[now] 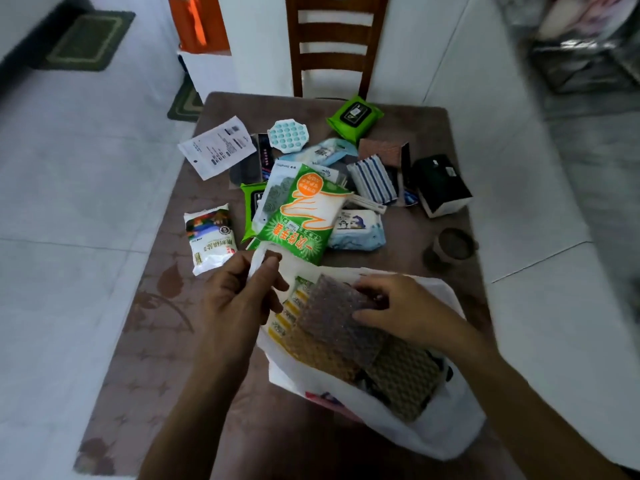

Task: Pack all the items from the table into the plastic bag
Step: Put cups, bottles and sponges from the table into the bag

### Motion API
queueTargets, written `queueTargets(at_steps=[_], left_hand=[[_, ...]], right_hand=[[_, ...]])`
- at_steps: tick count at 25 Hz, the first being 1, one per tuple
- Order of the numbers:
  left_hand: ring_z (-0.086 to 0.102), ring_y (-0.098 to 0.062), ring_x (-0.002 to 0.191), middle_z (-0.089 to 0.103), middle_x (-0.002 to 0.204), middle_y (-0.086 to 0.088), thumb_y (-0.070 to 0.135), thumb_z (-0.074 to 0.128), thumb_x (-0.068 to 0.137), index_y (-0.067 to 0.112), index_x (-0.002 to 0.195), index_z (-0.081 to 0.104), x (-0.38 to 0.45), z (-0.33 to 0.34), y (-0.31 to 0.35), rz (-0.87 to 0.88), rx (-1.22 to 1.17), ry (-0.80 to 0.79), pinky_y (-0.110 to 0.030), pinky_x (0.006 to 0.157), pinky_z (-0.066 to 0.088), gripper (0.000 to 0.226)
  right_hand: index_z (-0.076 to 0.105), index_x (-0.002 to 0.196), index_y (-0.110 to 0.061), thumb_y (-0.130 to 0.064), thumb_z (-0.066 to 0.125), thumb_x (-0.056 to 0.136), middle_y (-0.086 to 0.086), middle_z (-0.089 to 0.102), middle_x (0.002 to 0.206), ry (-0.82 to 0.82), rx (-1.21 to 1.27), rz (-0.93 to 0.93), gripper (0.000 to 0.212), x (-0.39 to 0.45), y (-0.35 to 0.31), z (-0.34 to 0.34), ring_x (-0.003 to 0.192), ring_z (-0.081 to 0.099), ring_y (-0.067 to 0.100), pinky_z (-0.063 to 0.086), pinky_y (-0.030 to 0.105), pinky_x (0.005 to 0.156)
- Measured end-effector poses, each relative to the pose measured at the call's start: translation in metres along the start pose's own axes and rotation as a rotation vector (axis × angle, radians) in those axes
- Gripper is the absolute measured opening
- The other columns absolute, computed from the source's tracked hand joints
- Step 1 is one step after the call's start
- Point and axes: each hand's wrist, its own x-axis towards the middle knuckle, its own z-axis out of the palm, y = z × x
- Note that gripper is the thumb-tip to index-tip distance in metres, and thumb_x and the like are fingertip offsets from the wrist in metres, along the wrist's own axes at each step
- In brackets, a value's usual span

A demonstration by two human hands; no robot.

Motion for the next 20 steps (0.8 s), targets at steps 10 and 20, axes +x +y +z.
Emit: queueTargets(at_steps=[10, 20], left_hand=[[0.038, -0.014, 0.040, 0.048, 0.044, -0.001, 0.020, 0.051, 0.098, 0.008, 0.097, 0.071, 0.008, -0.019, 0.017, -0.110, -0.043, -0.174, -0.024, 0.046, 0.035, 0.024], [0.032, -0.011, 0.045, 0.041, 0.049, 0.000, 0.016, 0.046, 0.100, -0.001, 0.108, 0.062, 0.001, -0.031, 0.070, 0.035, -0.307, -0.198, -0.020, 0.044, 0.031, 0.025]], right_hand=[[0.046, 0.131, -0.018, -0.030, 0.057, 0.090, 0.008, 0.058, 0.119, 0.057, -0.758, 0.547, 0.044, -0.093, 0.066, 0.038, 0.105, 0.061, 0.028, 0.044, 0.032, 0.077], [0.036, 0.047, -0.017, -0.020, 0.079, 0.076, -0.006, 0.028, 0.049, 0.984, 0.455, -0.283, 0.053, -0.133, -0.017, -0.061, 0.047, 0.031, 0.009, 0.037, 0.019, 0.051]])
